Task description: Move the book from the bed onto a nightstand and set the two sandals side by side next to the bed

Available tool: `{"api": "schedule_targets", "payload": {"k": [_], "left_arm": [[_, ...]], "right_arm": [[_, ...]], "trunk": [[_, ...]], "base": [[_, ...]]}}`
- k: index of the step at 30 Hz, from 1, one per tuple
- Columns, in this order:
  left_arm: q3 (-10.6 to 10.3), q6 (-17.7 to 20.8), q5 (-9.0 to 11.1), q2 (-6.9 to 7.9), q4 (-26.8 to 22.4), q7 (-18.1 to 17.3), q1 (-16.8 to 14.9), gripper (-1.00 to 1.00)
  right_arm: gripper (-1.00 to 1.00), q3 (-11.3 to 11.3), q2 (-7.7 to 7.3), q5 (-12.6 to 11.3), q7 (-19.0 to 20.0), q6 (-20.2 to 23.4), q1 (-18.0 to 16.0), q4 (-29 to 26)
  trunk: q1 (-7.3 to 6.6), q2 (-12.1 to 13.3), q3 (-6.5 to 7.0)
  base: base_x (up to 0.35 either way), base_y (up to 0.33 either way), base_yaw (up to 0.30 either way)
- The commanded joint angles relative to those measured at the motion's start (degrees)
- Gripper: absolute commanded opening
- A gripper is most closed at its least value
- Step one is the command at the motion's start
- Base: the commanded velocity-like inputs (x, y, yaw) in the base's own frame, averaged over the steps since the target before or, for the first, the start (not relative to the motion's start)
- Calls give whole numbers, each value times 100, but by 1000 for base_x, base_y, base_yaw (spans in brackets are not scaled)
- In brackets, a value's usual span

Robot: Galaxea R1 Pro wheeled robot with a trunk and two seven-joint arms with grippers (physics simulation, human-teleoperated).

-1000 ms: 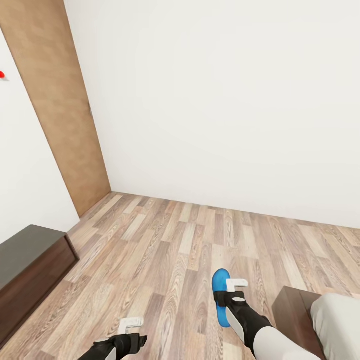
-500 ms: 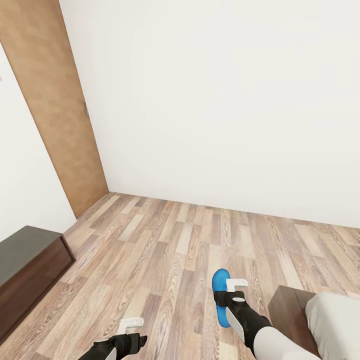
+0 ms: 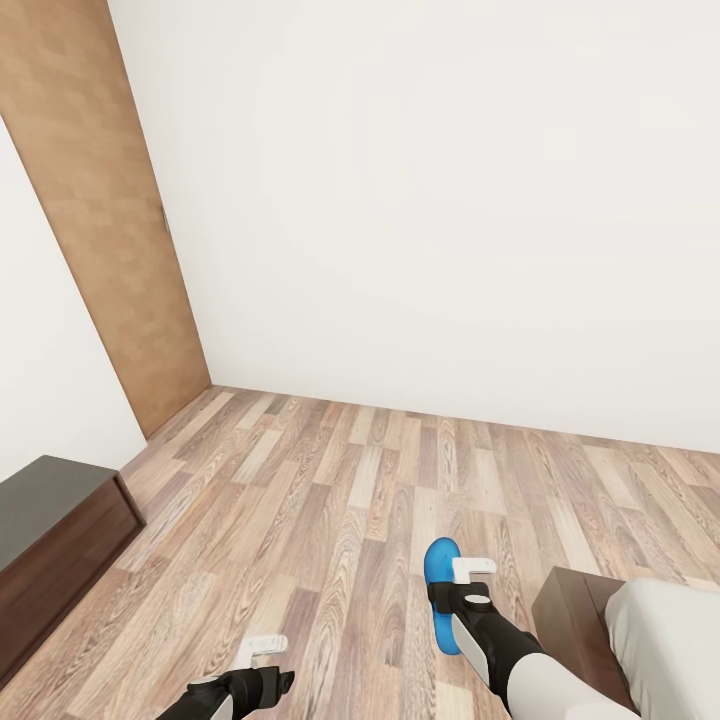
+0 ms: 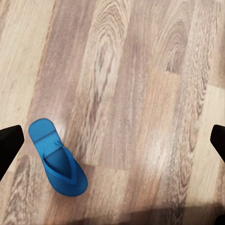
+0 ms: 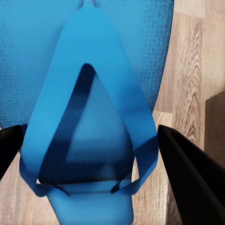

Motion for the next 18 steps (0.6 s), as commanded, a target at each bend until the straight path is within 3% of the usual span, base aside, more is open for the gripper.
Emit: {"api": "schedule_targets", "payload": {"k": [1,10,18], "left_arm": [[-35,33,63,4,-10,2,-1,100],[-37,77,60,12,-10,2,-3,100],[-43,332,37,131,-11,51,-10,100]], "right_arm": [[-100,16,1,1,-28,39,-1,-12],[-100,16,1,1,-24,39,0,-12],[-100,17,1,-4,-21,41,-2,-12]], "trunk": [[-1,-2,-5],[-1,-2,-5],[-1,-2,-5]], "base": [[0,1,-2],[0,0,0],[0,0,0]]}}
